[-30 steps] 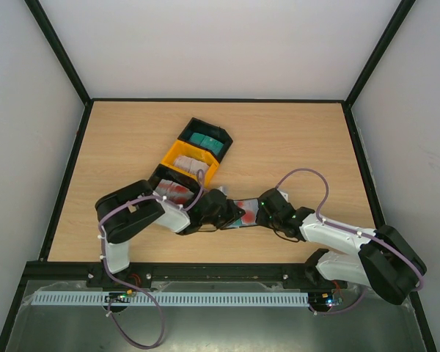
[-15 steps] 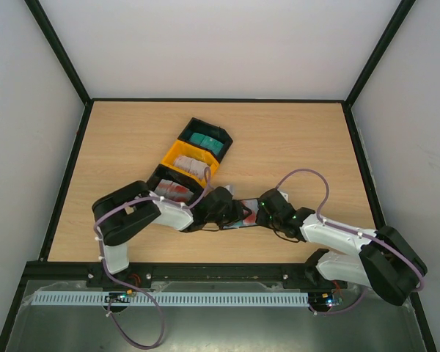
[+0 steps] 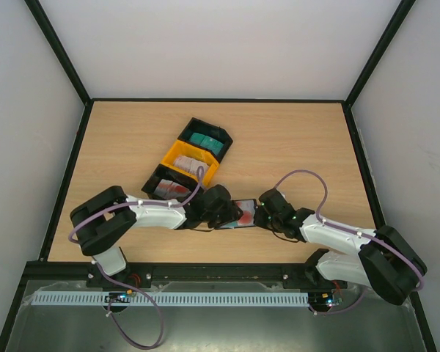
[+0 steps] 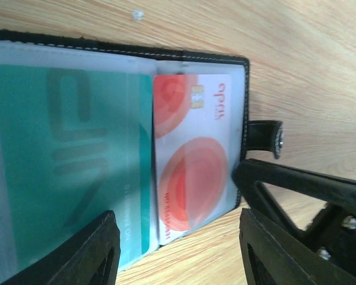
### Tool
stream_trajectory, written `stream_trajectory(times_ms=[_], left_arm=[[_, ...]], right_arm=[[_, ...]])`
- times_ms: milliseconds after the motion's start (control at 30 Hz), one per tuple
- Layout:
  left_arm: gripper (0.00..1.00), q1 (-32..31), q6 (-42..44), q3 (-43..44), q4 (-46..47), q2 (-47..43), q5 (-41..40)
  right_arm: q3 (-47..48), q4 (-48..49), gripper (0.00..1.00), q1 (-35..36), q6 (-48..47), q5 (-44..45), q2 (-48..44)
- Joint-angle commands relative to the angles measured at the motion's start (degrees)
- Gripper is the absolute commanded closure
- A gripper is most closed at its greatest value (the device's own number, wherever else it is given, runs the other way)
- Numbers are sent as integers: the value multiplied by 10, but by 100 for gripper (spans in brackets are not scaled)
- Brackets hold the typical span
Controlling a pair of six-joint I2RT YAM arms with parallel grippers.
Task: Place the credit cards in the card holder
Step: Insert the credit card into the card holder.
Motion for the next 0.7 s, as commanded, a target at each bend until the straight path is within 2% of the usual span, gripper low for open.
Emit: stream_trajectory(times_ms=[0,200,367,467,667], left_arm=[[45,-2,17,19,-59,8,-16],[56,-2,34,47,-69,52,-9],[70,0,42,59,-64,77,4],[74,0,63,67,-51,87,14],[75,-10,143,120,-56,111,40]], right_arm=[[-12,1,84,4,-2,-20,10],[-15,4,82,3,-2,-23,12],[-15,4,81,3,-2,-24,10],[-15,5,81,4,-2,-25,8],[-14,4,79,3,-4,-23,0]])
